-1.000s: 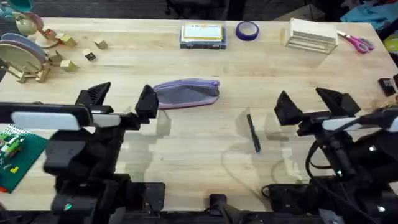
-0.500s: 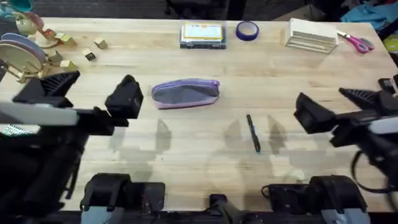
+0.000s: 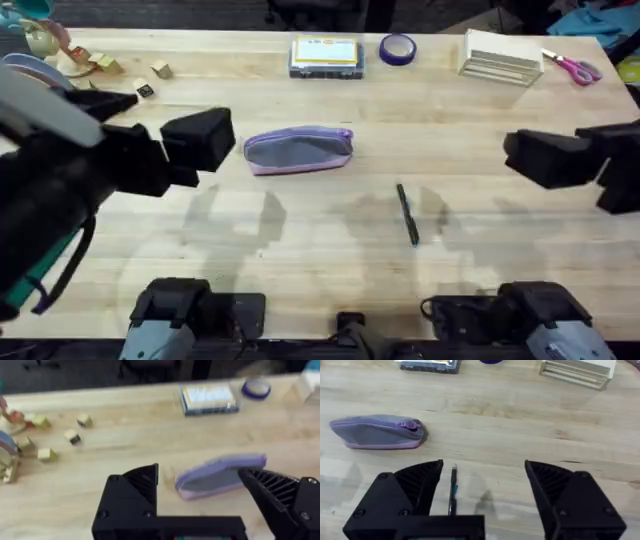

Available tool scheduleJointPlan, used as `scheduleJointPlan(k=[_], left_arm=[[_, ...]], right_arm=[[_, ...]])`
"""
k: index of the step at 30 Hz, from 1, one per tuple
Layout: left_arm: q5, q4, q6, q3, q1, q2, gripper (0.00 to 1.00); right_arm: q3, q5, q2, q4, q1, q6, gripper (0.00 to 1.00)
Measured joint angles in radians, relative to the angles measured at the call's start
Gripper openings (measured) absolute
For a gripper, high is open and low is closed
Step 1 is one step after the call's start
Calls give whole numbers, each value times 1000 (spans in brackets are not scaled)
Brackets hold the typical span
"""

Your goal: Unzip the bag, pick up the pens from the table one at a time and place them inside, then zip the bag closed.

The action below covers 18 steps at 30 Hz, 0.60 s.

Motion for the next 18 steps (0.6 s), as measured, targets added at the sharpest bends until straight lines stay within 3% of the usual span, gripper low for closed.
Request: scheduleJointPlan(k=[7, 10, 18], left_arm=[[7, -118, 121, 64, 0, 149, 994], [11, -142, 232, 75, 0, 197, 993], [40, -178, 624, 75, 0, 297, 993]], right_arm=[[20, -14, 15, -4, 0, 0, 998], [20, -29, 15, -4, 0, 0, 998], [20, -39, 15, -4, 0, 0, 997]])
